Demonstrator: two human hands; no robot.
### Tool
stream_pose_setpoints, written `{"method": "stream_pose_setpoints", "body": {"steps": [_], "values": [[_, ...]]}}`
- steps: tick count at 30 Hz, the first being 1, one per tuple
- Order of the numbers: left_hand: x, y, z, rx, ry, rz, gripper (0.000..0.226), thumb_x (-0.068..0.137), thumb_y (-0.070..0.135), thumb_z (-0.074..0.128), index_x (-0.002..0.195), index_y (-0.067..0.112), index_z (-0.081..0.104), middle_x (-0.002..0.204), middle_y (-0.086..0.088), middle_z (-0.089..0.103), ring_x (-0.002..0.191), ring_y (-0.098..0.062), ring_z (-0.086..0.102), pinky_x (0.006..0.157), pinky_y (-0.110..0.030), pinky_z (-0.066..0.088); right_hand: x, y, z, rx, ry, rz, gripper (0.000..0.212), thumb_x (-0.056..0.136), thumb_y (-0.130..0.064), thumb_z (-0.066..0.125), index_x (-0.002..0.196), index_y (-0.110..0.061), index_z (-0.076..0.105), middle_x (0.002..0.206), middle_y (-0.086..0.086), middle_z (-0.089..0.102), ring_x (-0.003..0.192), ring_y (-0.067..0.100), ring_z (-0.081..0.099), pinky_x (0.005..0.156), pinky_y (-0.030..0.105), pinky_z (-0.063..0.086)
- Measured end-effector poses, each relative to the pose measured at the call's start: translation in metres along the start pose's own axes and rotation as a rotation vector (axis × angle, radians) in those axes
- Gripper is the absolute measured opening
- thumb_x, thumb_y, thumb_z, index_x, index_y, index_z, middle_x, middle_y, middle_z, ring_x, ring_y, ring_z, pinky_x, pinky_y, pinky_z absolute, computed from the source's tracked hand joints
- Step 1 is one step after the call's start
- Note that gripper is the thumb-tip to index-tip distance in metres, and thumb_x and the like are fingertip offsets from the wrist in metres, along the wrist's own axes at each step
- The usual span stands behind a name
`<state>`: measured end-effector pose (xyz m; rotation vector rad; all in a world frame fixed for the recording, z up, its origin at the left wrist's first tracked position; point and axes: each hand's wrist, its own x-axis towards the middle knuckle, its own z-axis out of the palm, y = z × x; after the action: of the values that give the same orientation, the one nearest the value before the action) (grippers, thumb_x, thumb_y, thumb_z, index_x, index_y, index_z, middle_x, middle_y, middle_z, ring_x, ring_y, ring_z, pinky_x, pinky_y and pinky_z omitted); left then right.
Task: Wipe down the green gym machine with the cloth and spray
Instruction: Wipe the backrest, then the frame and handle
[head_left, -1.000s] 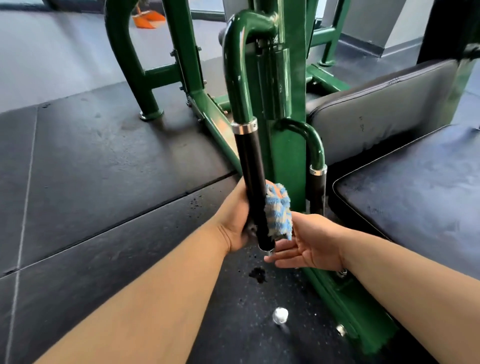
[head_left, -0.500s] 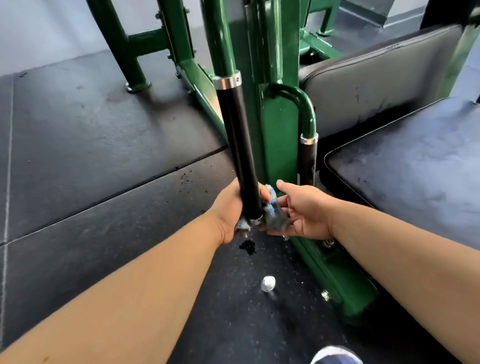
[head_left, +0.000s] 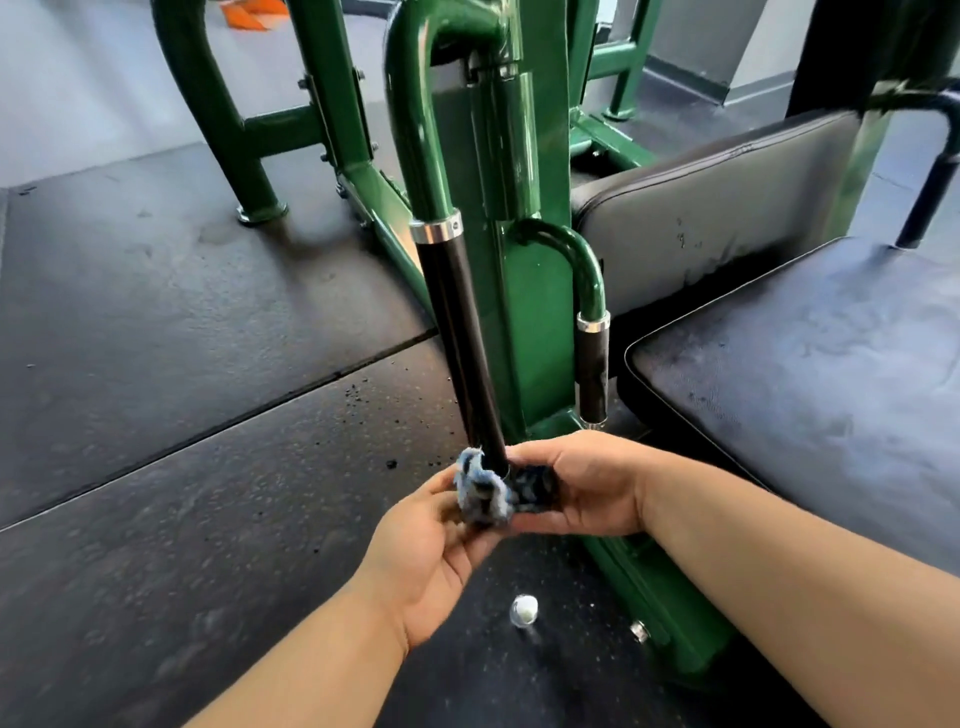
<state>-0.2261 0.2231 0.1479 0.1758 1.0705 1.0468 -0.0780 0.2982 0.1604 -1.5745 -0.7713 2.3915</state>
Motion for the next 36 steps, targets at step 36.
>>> {"method": "stream_pose_setpoints", "body": {"steps": [36], "values": [[0.021,0.117,0.078,0.311,-0.49,0.375,0.045,0.07,0.055,0.046,0.048,0.015,0.05,0.044,0.0,0.037,0.041,-0.015,0.034,0.054,-0.029,0.036,0.007,-0.16,-0.018,-0.076,0.488,-0.657,0.01,0.084,-0.022,0.07,0.088,-0.014,0.065,0.075,0.009,0.069,0.062,0.025,0.066,0.061,0.034,0.056]]}}
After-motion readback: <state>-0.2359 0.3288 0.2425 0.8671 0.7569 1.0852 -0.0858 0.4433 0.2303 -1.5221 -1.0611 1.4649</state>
